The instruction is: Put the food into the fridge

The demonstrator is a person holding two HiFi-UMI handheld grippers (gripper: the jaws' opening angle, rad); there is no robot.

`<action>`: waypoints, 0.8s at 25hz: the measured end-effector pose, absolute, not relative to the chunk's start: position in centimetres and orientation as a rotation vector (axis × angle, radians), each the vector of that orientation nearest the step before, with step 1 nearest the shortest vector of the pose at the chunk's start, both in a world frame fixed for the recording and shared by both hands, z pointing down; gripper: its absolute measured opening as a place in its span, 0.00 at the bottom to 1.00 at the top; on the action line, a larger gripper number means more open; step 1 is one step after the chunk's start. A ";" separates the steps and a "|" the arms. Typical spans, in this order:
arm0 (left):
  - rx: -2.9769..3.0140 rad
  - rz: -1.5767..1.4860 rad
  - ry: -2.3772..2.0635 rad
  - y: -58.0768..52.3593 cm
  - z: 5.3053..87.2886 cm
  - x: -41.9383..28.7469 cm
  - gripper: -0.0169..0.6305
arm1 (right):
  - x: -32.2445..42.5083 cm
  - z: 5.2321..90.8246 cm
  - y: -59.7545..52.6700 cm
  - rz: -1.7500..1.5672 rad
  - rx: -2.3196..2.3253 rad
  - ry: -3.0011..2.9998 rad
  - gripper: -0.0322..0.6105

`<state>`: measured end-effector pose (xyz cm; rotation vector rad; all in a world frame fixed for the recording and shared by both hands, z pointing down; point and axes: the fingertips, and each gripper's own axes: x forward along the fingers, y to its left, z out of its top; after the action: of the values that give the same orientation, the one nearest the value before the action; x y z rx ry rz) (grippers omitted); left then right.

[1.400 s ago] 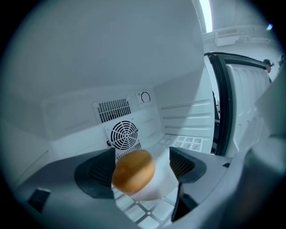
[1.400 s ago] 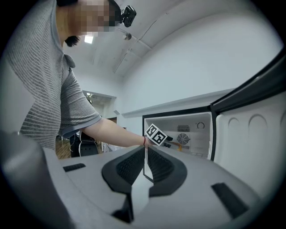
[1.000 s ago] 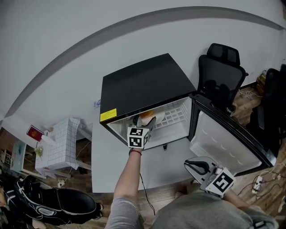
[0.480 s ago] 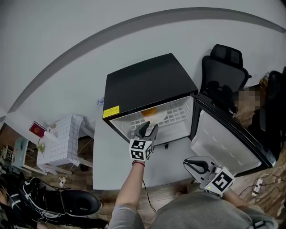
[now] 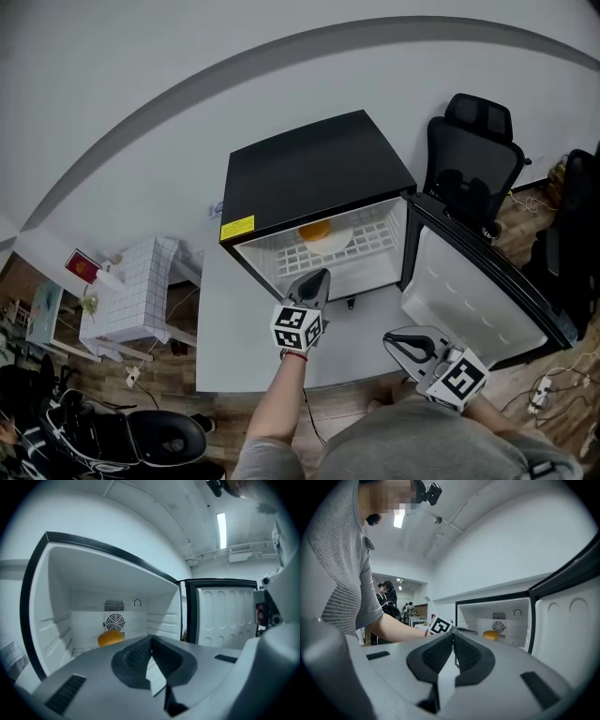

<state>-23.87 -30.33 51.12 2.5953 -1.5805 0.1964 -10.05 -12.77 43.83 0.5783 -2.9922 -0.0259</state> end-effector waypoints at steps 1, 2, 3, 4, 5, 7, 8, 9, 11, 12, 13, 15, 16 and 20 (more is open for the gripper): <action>2.598 0.173 -1.582 -29.8 50.8 -23.8 0.04 | -10.1 43.9 -12.7 -0.028 0.579 -2.991 0.07; 2.601 0.149 -1.584 -29.2 50.4 -23.8 0.04 | -10.1 43.9 -12.7 -0.031 0.579 -2.990 0.07; 2.605 0.124 -1.585 -28.6 50.0 -23.7 0.04 | -10.1 43.9 -12.6 -0.033 0.580 -2.991 0.07; 2.610 0.101 -1.585 -28.0 49.7 -23.5 0.04 | -10.1 43.9 -12.6 -0.035 0.581 -2.992 0.07; 2.616 0.080 -1.584 -27.3 49.3 -23.4 0.04 | -10.1 43.9 -12.5 -0.035 0.580 -2.993 0.07; 2.629 0.046 -1.579 -25.9 48.7 -23.0 0.04 | -10.2 43.9 -12.3 -0.036 0.578 -2.996 0.07; 2.635 0.032 -1.576 -25.2 48.4 -22.8 0.04 | -10.2 43.9 -12.3 -0.039 0.576 -2.995 0.07; 2.641 0.020 -1.573 -24.5 48.2 -22.6 0.04 | -10.2 44.0 -12.4 -0.037 0.581 -2.989 0.07; 2.648 -0.004 -1.566 -23.1 47.8 -22.1 0.04 | -10.1 44.3 -12.8 -0.002 0.621 -2.954 0.07; 2.648 -0.016 -1.564 -22.3 47.6 -21.9 0.04 | -10.0 44.5 -13.0 0.015 0.641 -2.936 0.07; 2.646 -0.029 -1.562 -21.5 47.5 -21.6 0.04 | -9.9 44.7 -13.1 0.024 0.651 -2.925 0.07; 2.637 -0.070 -1.562 -19.8 47.1 -21.4 0.04 | -10.1 44.9 -13.2 0.025 0.651 -2.921 0.07; 2.629 -0.095 -1.563 -19.0 46.9 -21.3 0.04 | -10.2 44.9 -13.2 0.023 0.649 -2.922 0.07; 2.581 -0.170 -1.589 -16.2 46.5 -21.5 0.04 | -10.6 44.7 -13.2 0.005 0.636 -2.929 0.07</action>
<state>-21.54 -16.19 46.52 2.5814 -1.5886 -0.1704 -10.63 -13.18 44.66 0.6358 -2.9288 0.0054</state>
